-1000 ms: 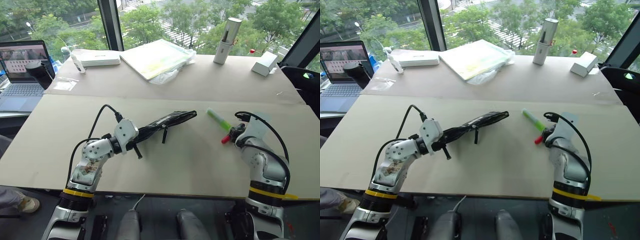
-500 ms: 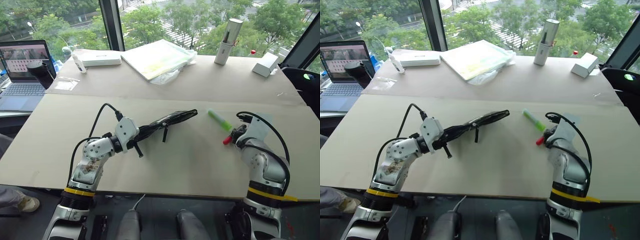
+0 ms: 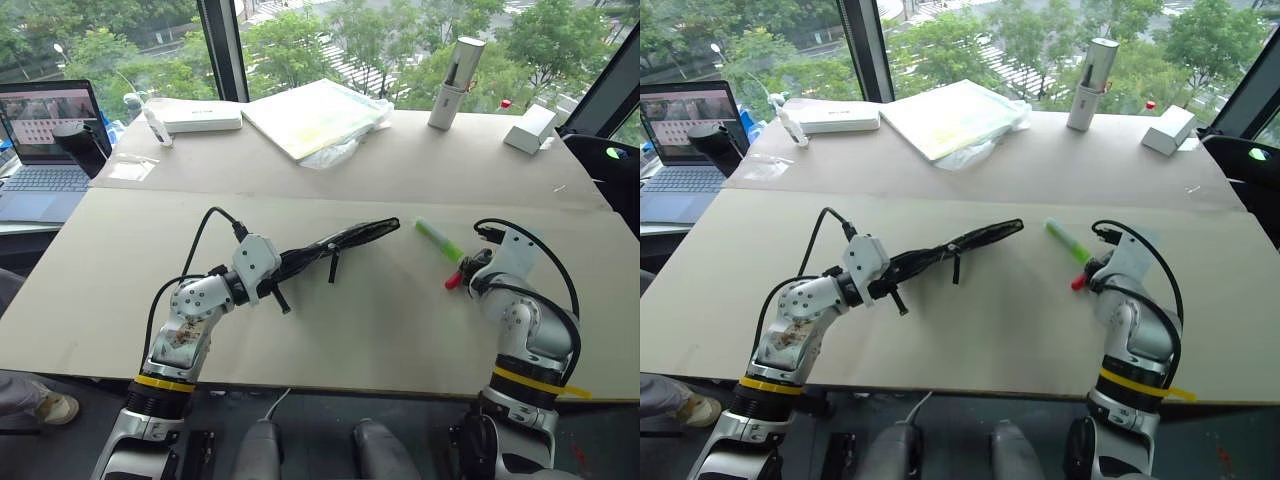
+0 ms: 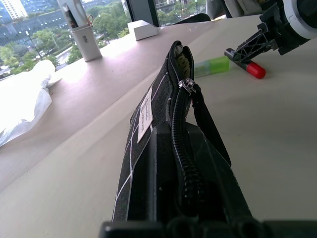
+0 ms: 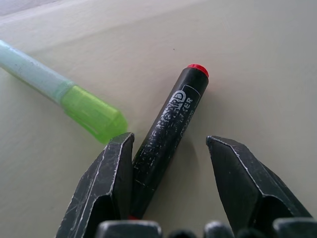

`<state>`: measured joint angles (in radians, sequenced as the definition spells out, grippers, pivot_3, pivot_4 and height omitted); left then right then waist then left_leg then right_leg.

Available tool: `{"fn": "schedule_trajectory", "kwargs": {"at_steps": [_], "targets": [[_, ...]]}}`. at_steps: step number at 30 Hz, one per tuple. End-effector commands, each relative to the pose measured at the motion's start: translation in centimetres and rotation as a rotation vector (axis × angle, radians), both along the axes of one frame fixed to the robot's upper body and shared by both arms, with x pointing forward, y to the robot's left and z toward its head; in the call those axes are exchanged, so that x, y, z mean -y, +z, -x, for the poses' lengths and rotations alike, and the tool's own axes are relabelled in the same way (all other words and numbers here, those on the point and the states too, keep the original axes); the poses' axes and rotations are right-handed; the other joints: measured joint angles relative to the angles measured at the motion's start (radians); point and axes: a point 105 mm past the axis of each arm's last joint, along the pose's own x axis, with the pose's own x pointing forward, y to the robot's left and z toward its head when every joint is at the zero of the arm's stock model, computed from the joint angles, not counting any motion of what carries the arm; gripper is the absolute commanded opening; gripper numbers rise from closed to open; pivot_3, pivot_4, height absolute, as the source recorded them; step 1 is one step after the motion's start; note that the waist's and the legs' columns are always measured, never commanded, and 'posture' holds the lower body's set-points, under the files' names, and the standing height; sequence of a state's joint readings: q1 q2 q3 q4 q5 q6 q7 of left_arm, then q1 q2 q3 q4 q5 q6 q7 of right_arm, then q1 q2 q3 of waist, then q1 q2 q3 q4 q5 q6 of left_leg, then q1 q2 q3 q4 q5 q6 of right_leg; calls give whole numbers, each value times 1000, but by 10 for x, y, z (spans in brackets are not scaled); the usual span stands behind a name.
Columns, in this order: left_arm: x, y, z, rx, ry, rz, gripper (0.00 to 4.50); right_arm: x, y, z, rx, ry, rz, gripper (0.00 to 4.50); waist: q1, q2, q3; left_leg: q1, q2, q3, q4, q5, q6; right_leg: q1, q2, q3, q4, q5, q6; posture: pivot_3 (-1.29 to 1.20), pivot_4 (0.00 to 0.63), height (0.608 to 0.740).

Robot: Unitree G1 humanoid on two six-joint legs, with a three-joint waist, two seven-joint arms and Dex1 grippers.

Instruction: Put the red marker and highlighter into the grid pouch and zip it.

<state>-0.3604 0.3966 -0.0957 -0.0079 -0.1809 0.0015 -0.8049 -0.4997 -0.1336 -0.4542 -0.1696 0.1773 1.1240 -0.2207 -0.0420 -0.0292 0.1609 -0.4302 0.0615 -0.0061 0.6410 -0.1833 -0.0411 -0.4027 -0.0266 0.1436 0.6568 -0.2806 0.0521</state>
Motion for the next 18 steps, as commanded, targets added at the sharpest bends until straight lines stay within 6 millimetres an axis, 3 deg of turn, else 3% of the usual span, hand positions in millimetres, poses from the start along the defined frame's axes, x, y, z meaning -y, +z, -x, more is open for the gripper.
{"fn": "schedule_trajectory", "kwargs": {"at_steps": [1, 9, 16, 18], "targets": [[2, 12, 0, 54, -7, 19, 0, 5, -33, 18, -150, -57, -47, 2616, 0, 0, 0, 0, 0, 0, 0, 0, 0, 0, 0, 0, 0, 0, 0, 0, 150, 738], [3, 12, 1, 52, -9, 23, 0, -2, -36, 20, -173, -61, -80, 2616, 0, -1, 0, 0, 0, 0, 0, 0, 0, 0, 0, 0, 0, 0, 0, 0, 150, 738], [2, 12, 1, 53, -5, 23, 0, 8, -37, 23, -179, -98, -47, 574, -1, -1, -1, 0, 0, 0, 0, 0, 0, 0, 0, 0, 0, 0, 0, 0, 150, 738], [2, 12, 1, 53, -5, 23, 0, 12, -35, 24, -167, -117, -37, 527, 0, -1, -1, 0, 0, 0, 0, 0, 0, 0, 0, 0, 0, 0, 0, 0, 150, 738]]}}
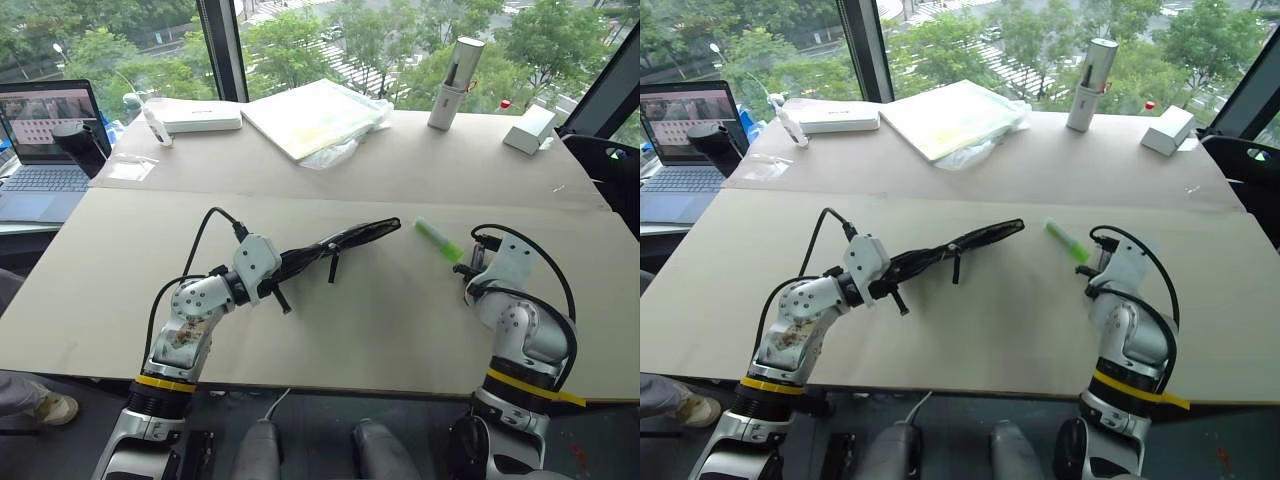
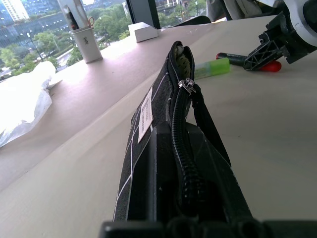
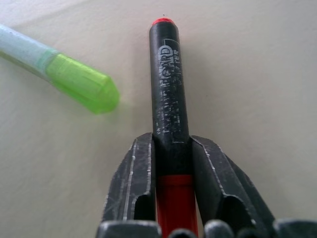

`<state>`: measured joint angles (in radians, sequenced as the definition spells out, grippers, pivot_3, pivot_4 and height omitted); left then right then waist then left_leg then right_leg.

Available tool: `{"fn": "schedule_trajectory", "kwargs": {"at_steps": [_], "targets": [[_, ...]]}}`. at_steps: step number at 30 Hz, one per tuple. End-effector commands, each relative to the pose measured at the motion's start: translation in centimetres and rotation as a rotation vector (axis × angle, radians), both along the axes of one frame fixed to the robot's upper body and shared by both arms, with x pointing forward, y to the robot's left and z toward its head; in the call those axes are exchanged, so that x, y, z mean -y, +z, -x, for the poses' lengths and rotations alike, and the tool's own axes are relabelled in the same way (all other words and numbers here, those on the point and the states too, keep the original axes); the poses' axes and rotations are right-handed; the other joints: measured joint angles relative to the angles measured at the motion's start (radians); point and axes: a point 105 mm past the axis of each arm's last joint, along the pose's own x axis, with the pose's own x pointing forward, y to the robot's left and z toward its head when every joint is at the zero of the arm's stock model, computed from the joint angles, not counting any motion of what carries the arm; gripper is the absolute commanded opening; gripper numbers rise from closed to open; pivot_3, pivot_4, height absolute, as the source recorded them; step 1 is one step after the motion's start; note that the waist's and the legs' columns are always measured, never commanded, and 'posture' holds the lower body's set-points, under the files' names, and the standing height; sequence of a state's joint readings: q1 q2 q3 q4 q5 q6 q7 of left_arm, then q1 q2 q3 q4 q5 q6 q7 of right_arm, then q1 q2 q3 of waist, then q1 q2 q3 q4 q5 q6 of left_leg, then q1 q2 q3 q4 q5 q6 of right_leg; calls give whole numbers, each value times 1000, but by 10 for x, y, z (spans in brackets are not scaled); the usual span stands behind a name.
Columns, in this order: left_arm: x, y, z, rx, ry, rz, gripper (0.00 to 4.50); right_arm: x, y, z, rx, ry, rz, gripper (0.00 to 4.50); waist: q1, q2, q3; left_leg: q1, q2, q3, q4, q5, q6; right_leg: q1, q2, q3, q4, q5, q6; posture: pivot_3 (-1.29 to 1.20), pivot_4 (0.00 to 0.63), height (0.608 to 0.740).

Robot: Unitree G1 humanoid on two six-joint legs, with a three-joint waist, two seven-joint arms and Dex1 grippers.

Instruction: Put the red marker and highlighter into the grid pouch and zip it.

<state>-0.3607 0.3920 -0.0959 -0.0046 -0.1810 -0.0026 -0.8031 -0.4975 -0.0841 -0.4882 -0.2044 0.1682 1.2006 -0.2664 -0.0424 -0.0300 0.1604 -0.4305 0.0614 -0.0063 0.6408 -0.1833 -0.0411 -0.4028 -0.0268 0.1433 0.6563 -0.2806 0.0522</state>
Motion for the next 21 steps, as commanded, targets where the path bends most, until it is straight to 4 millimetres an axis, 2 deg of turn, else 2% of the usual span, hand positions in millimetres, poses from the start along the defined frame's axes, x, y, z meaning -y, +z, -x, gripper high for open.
{"fn": "schedule_trajectory", "kwargs": {"at_steps": [1, 7, 9, 11, 13, 15, 18, 21], "targets": [[1, 12, 1, 52, -5, 18, 0, 15, -25, 15, -103, -78, 2, 527, 1, 0, 0, 0, 0, 0, 0, 0, 0, 0, 0, 0, 0, 0, 0, 0, 150, 738], [0, 14, 3, 53, -18, 26, 0, 15, -18, 10, -37, -60, -44, 527, 1, 0, 0, 0, 0, 0, 0, 0, 0, 0, 0, 0, 0, 0, 0, 0, 150, 738], [1, 17, 5, 55, -36, 39, 0, 18, -8, 4, 37, -53, -73, 527, 0, 0, 0, 0, 0, 0, 0, 0, 0, 0, 0, 0, 0, 0, 0, 0, 150, 738], [1, 21, 9, 58, -64, 57, 0, 30, 11, -2, 119, -30, 6, 527, 0, 0, 0, 0, 0, 0, 0, 0, 0, 0, 0, 0, -1, 0, 0, 0, 150, 738], [1, 23, 14, 59, -99, 65, 0, 41, 46, -10, 252, 67, 193, 527, 1, 2, 1, -1, -1, 0, 0, 0, 0, 0, -1, 0, -1, 0, 0, 0, 150, 738], [-1, 24, 18, 55, -129, 59, 0, 39, 79, -15, 356, 223, 466, 527, -3, 8, 5, -2, -3, 1, 0, 0, 0, -1, -2, 1, -2, -1, 1, 0, 150, 738], [-9, 23, 17, 50, -143, 19, 0, 10, 103, -12, 457, 563, 808, 527, -16, 10, 6, -3, -4, 2, -2, 0, 0, -4, -4, 3, -2, -2, 3, 0, 150, 738], [-19, 23, 12, 51, -135, -34, 0, -19, 114, 2, 528, 892, 1057, 527, -31, 9, 6, 0, -4, 1, -7, 0, 0, -2, -3, 3, -4, -2, 3, 0, 150, 738]]}}
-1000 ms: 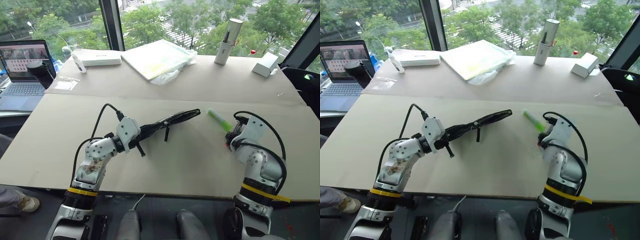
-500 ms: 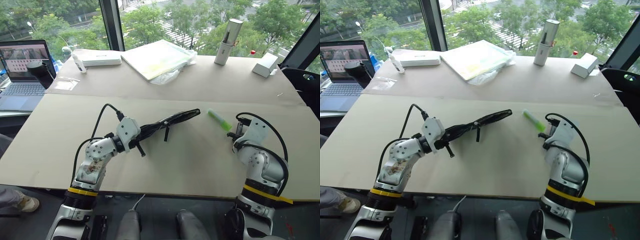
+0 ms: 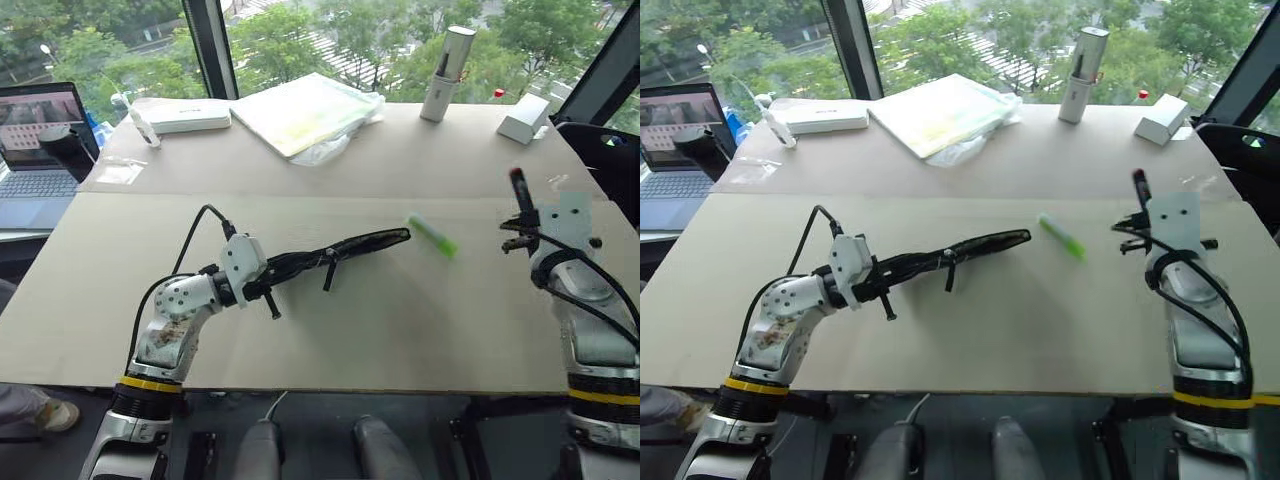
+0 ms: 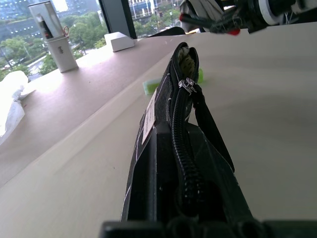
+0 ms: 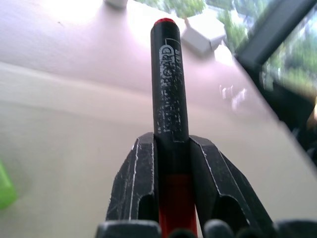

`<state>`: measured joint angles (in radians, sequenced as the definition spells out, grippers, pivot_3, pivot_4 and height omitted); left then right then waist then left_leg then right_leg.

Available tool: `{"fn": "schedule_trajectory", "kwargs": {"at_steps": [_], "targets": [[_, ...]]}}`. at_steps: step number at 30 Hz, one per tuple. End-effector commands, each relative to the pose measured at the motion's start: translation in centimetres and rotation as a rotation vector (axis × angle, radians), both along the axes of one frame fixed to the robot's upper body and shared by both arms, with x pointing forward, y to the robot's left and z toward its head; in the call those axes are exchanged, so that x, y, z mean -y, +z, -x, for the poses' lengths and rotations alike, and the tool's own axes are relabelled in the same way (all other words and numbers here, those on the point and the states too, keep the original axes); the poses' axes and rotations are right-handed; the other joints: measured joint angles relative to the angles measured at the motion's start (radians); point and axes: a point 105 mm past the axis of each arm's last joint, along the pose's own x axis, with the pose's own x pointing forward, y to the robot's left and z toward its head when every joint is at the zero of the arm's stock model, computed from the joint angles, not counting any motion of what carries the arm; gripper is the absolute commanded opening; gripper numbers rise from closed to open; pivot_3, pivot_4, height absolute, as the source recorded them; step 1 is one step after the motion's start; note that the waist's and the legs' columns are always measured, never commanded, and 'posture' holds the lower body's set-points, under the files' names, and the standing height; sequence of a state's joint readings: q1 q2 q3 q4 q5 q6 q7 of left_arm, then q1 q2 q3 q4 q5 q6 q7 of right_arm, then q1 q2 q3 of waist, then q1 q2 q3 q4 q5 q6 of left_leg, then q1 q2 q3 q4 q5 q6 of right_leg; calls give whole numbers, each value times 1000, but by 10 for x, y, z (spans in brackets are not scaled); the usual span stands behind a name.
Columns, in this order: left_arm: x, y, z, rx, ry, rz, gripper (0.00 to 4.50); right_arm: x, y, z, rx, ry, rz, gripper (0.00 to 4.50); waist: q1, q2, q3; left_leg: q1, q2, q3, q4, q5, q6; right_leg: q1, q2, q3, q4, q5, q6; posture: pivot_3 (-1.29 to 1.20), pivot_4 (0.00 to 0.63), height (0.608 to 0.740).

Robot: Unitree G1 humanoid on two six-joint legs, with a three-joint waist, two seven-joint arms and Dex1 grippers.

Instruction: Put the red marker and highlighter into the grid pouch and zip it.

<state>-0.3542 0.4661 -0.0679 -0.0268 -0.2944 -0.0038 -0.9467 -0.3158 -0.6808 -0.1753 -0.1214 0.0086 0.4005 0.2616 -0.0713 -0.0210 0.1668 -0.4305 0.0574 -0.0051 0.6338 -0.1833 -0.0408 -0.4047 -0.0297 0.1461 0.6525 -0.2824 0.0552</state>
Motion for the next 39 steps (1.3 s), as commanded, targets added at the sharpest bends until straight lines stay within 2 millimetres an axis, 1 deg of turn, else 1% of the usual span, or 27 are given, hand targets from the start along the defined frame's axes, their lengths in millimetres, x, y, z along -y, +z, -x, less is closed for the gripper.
{"fn": "schedule_trajectory", "kwargs": {"at_steps": [1, 5, 10, 12, 16, 19, 23, 26, 29, 31, 34, 39], "targets": [[-11, 14, -3, 66, -9, -40, 0, -52, 16, 17, 59, 399, 324, 527, -3, 0, 0, 1, 0, 0, -1, 0, 0, 0, 0, 0, -1, 0, 1, 0, 150, 738], [-14, 15, -8, 68, -19, -62, 0, -70, 15, 34, 9, 616, 463, 527, 3, -1, 0, 0, -1, 0, 0, 0, 0, 2, -1, 0, -3, 0, 0, 0, 150, 738], [-15, 14, -12, 67, -26, -76, 0, -88, 21, 45, 21, 758, 581, 527, 11, -2, 1, -1, -5, 0, 0, 0, 0, 2, -5, 0, -4, 1, 1, 0, 150, 738], [-14, 13, -12, 67, -29, -79, 0, -93, 23, 47, 35, 787, 611, 527, 14, -2, 1, -1, -5, 0, 1, 0, 0, 2, -6, 0, -4, 1, 1, 0, 150, 738], [-9, 12, -12, 67, -39, -78, 0, -99, 20, 47, 59, 819, 679, 527, 22, -2, 1, -1, -6, 0, 1, 0, 0, 2, -6, 0, -4, 1, 1, 0, 150, 738], [-7, 13, -10, 66, -44, -76, 0, -101, 11, 46, 41, 835, 724, 527, 27, -2, 1, -1, -6, 0, 1, 0, 0, 2, -6, 0, -4, 1, 1, 0, 150, 738], [-6, 15, -10, 66, -50, -74, 0, -100, -2, 37, 21, 817, 821, 527, 29, -2, 1, -1, -6, 0, 2, 0, 0, 2, -7, 0, -3, 1, 1, 0, 150, 738], [-5, 16, -10, 66, -52, -74, 0, -99, -4, 31, 23, 795, 841, 527, 29, -2, 1, -1, -6, 0, 2, 0, 0, 2, -7, -1, -3, 1, 2, 0, 150, 738], [-4, 16, -9, 65, -55, -73, 0, -102, 0, 27, 39, 789, 837, 527, 29, -2, 1, -1, -6, 0, 2, 0, 0, 2, -7, -1, -3, 1, 2, 0, 150, 738], [-4, 16, -9, 65, -56, -74, 0, -104, 6, 26, 58, 787, 812, 527, 29, -2, 1, -1, -6, 0, 2, 0, 0, 2, -7, -1, -3, 1, 1, 0, 150, 738], [-3, 16, -10, 64, -54, -73, 0, -101, 18, 30, 78, 795, 752, 527, 29, -2, 1, -1, -6, 0, 2, 0, 0, 3, -7, -1, -3, 1, 1, 0, 150, 738], [-2, 14, -9, 62, -56, -70, 0, -94, 22, 35, 64, 802, 726, 527, 32, -2, 1, -1, -6, 0, 4, 0, 0, 4, -7, -1, -3, 1, 2, 0, 150, 738]]}}
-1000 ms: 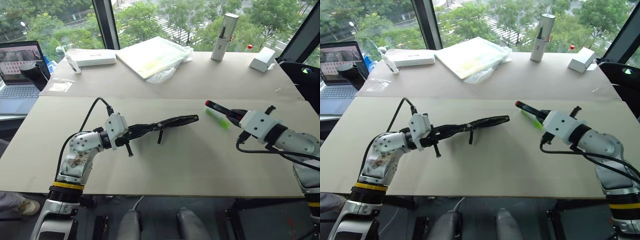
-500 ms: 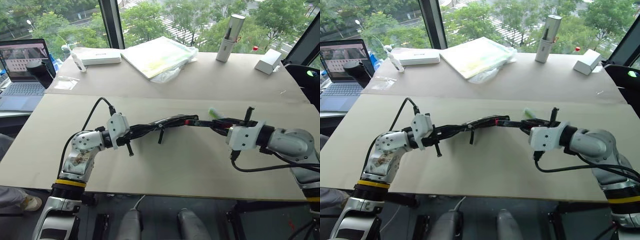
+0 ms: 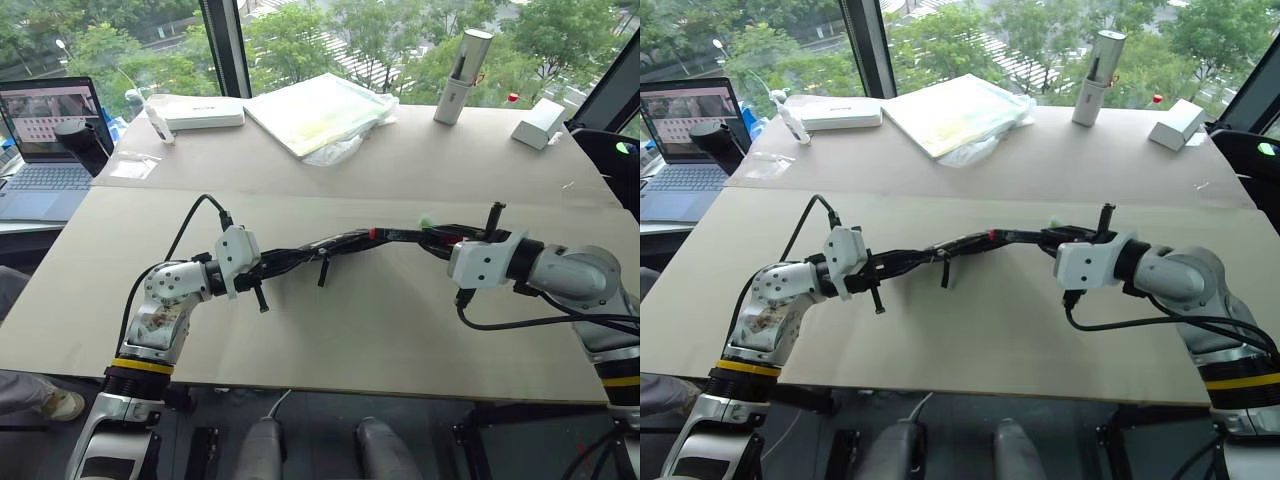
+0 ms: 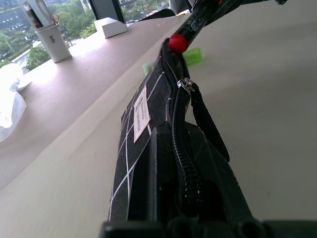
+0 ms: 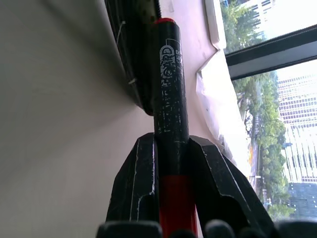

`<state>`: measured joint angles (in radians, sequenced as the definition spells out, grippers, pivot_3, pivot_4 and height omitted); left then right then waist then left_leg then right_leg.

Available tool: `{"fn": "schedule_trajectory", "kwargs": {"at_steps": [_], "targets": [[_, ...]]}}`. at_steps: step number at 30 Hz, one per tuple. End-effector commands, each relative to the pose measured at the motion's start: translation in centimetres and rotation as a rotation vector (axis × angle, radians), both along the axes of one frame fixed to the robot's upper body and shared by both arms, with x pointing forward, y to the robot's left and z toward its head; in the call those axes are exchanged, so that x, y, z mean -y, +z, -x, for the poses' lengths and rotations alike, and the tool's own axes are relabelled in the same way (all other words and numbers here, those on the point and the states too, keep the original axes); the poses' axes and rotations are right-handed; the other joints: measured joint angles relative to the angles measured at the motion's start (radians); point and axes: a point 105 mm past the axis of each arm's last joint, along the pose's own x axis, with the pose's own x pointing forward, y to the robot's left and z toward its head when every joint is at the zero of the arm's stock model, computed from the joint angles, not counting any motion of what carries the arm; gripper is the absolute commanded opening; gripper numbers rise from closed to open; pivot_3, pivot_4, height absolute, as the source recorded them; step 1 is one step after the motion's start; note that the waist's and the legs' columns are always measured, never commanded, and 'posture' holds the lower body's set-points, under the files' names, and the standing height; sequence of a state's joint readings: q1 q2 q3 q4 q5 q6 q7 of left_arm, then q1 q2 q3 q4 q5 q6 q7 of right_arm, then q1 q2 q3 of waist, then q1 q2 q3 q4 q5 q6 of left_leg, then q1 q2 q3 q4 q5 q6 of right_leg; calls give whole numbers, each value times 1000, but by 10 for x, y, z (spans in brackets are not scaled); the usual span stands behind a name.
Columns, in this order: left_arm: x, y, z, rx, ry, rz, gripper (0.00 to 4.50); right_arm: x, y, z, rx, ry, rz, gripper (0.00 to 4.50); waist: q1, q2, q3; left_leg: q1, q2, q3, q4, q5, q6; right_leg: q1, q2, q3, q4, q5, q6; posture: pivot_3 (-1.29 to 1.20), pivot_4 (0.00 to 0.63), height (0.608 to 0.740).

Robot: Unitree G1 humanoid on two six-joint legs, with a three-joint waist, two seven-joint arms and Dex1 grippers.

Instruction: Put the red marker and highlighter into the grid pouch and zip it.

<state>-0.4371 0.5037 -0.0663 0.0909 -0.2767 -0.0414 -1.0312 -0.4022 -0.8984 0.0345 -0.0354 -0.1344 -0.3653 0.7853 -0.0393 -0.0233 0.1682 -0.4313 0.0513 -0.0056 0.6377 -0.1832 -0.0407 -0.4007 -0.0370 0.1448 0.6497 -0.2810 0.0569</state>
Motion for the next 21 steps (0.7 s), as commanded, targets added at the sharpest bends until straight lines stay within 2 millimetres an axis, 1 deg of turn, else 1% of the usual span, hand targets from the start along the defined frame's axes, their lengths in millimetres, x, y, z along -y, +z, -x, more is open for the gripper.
{"fn": "schedule_trajectory", "kwargs": {"at_steps": [1, 5, 13, 21], "targets": [[7, 13, 3, 56, -27, 7, 0, 3, 16, 5, 32, 2, -23, 527, 0, 0, 0, 0, 0, 0, 0, 0, 0, 0, 0, 0, 0, 0, 0, 0, 150, 738], [8, 13, 3, 57, -29, 12, 0, 2, 11, 1, 44, -7, 26, 527, -1, 0, 0, 0, 0, 0, 1, 0, 0, 0, 0, 0, 1, 0, 0, 0, 150, 738], [9, 12, 2, 59, -30, 13, 0, -6, 0, -6, 56, 7, 83, 527, -2, 0, 0, 0, 0, 0, 1, 0, 0, 0, 0, 0, 1, 0, 0, 0, 150, 738], [10, 11, 3, 60, -36, 14, 0, -22, -3, -13, 92, 33, 113, 527, -2, 0, 0, 0, -1, 0, 2, 0, 0, -1, 0, 0, 5, 0, 0, 0, 150, 738]]}}
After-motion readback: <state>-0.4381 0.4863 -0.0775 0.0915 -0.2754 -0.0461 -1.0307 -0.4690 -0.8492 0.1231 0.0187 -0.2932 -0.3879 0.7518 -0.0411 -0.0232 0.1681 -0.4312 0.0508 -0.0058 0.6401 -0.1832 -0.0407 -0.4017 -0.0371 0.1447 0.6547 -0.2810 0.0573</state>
